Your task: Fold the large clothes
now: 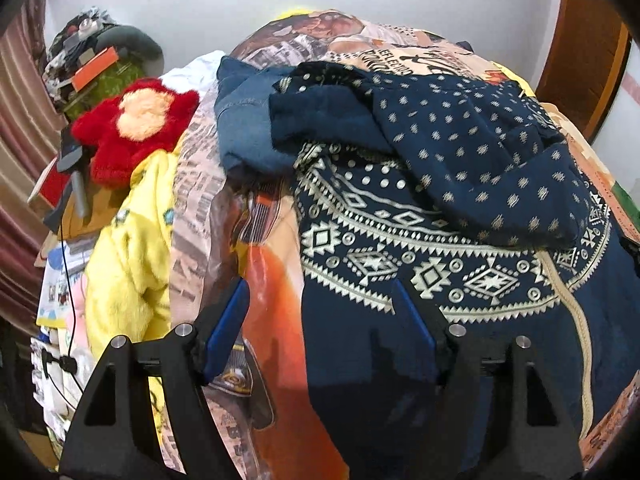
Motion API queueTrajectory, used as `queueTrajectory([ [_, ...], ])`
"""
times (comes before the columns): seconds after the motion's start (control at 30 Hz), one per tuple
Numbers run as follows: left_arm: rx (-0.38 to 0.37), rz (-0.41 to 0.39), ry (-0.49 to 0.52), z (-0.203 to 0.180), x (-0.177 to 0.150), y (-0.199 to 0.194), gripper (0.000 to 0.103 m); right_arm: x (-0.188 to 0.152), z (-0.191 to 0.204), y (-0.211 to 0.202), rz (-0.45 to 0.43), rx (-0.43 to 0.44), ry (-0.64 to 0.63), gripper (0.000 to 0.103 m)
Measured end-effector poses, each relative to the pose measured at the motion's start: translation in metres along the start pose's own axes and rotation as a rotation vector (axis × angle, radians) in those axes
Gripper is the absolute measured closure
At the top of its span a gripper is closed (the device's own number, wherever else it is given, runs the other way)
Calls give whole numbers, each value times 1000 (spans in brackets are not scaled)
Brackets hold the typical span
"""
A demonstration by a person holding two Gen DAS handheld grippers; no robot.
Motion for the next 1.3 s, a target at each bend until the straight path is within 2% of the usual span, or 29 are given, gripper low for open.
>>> queueTrajectory([
  [0.13, -4, 37, -41, 7, -16, 4, 30, -8, -30, -2, 48, 116, 163, 7],
  [0.27, -2, 66, -90, 12, -34, 3, 30, -8, -32, -24, 23, 139, 181, 7],
  [0.37, -30, 93, -154, 17, -49, 0, 30, -7, -30, -43, -5, 195, 215, 7],
  [0.47, -86, 126, -227, 21, -67, -4, 30, -10, -26, -63, -8, 313, 280, 7],
  [0.53, -119, 147, -266, 23, -78, -5, 30, -14, -21, -71, 2, 361, 299, 7],
  [0.73, -245, 245, -385, 17, -111, 4, 29, -32, 5, -79, 47, 451, 300, 12],
  [0.8, -283, 280, -414, 11, -122, 10, 28, -39, 12, -76, 73, 474, 303, 22],
  [0.87, -304, 292, -487, 12, -130, 14, 28, -45, 16, -72, 77, 471, 310, 23],
  [0.9, -321, 295, -512, 12, -132, 14, 31, -45, 17, -72, 66, 467, 312, 26],
  [0.93, -347, 290, -528, 12, -132, 13, 37, -45, 18, -72, 60, 472, 309, 31],
  [0.97, -376, 277, -528, 10, -131, 10, 50, -42, 18, -73, 50, 481, 303, 42],
  [1.0, -388, 266, -514, 6, -128, 7, 59, -40, 19, -73, 45, 488, 300, 53],
  [1.03, -389, 253, -480, 0, -125, 4, 63, -38, 20, -73, 45, 496, 295, 57],
  [1.1, -376, 228, -405, -11, -117, -3, 85, -34, 23, -70, 41, 522, 284, 74],
  [1.2, -325, 184, -283, -30, -97, -14, 89, -26, 27, -69, 24, 541, 259, 91],
  [1.3, -293, 96, -203, -37, -67, -32, 90, -13, 24, -70, -12, 553, 264, 94],
])
Point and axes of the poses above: each gripper's, at about its wrist camera, not at the fingertips, and y roughly the way its jaws point, z to its left, x to its top, the point moved 1 cm from there along y, roughly the way its jaws point, and after that the axes turned 10 degrees about -z, right-handed, at the moved point
